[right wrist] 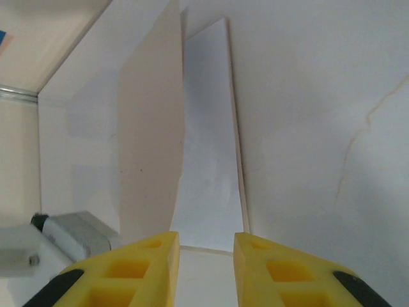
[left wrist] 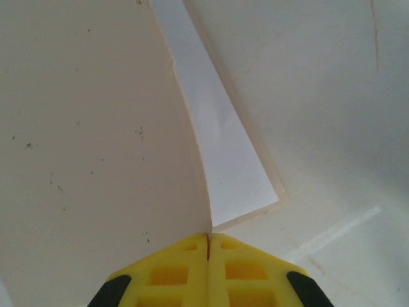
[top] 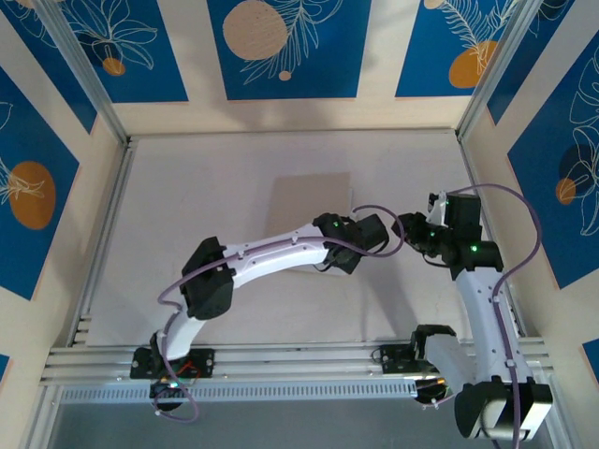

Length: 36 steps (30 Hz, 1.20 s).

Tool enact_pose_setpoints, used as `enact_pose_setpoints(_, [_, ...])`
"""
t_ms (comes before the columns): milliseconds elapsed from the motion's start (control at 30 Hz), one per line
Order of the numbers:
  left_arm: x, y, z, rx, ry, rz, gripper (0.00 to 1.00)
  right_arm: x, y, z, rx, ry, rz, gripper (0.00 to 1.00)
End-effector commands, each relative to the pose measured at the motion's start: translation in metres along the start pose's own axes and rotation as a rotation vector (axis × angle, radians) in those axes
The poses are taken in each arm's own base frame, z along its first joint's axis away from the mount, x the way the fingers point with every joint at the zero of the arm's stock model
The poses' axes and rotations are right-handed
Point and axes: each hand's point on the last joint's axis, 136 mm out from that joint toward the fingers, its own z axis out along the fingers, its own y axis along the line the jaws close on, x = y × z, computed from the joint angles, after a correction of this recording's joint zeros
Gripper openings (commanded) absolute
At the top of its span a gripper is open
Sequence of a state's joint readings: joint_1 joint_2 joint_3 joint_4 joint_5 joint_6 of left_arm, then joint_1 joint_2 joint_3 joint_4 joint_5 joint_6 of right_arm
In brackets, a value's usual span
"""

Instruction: Put the files into the folder

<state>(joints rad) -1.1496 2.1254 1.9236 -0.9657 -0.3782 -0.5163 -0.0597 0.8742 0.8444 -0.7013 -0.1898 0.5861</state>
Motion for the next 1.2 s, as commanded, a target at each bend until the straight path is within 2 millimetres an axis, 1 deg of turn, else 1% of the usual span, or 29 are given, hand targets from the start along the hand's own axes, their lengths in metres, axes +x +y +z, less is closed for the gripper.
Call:
enact_pose_setpoints(0, [-0.029, -0.004, 0.009, 0.071, -0.045, -0.101, 0.00, -0.001, 0.000, -0.014, 0.022, -0.035, 0.004, 0.31])
enact_pose_setpoints(100, [-0.042, -0.004, 0.024, 0.100, -0.062, -0.141, 0.00, 0.000, -0.002, -0.016, 0.029, -0.038, 0.005, 0.31])
enact_pose_setpoints(167, [-0.050, 0.000, 0.034, 0.110, -0.057, -0.171, 0.00, 0.001, -0.004, -0.014, 0.031, -0.032, 0.010, 0.31])
enact_pose_setpoints(267, [-0.060, 0.009, 0.044, 0.090, -0.063, -0.187, 0.00, 0.003, -0.005, -0.014, 0.027, -0.027, 0.012, 0.31])
enact_pose_setpoints(367, [-0.067, 0.015, 0.050, 0.098, -0.067, -0.206, 0.00, 0.004, -0.006, -0.013, 0.027, -0.023, 0.014, 0.31])
enact_pose_setpoints(400, [-0.070, 0.016, 0.050, 0.111, -0.072, -0.215, 0.07, 0.004, -0.006, -0.013, 0.022, -0.024, 0.012, 0.31])
enact_pose_setpoints(433, [-0.074, 0.016, 0.051, 0.128, -0.079, -0.224, 0.17, 0.004, -0.006, -0.012, 0.020, -0.022, 0.009, 0.32])
enact_pose_setpoints(500, [-0.081, 0.016, 0.051, 0.166, -0.088, -0.240, 0.26, 0.005, -0.006, -0.011, 0.019, -0.021, 0.005, 0.32])
enact_pose_setpoints(600, [-0.092, 0.018, 0.042, 0.196, -0.111, -0.250, 0.35, 0.007, -0.008, -0.008, 0.024, -0.016, 0.000, 0.33])
enact_pose_setpoints(700, [-0.103, 0.024, 0.028, 0.206, -0.150, -0.254, 0.43, 0.010, -0.007, -0.006, 0.011, -0.007, -0.013, 0.35])
enact_pose_setpoints(867, [-0.115, 0.042, 0.011, 0.212, -0.188, -0.275, 0.51, 0.014, -0.005, 0.000, -0.012, 0.004, -0.028, 0.40])
enact_pose_setpoints(900, [-0.117, 0.047, 0.005, 0.207, -0.198, -0.278, 0.53, 0.015, -0.005, 0.002, -0.017, 0.006, -0.030, 0.42])
enact_pose_setpoints(933, [-0.119, 0.054, 0.000, 0.196, -0.211, -0.278, 0.58, 0.016, -0.005, 0.003, -0.021, 0.008, -0.032, 0.43])
enact_pose_setpoints(967, [-0.121, 0.060, -0.006, 0.185, -0.226, -0.279, 0.61, 0.016, -0.003, 0.004, -0.030, 0.007, -0.038, 0.46])
enact_pose_setpoints(1033, [-0.126, 0.075, -0.020, 0.160, -0.276, -0.287, 0.68, 0.016, 0.003, 0.007, -0.068, -0.001, -0.070, 0.56])
enact_pose_setpoints(1167, [-0.126, 0.108, -0.043, 0.129, -0.376, -0.327, 0.80, 0.016, 0.015, 0.010, -0.124, -0.029, -0.132, 0.71])
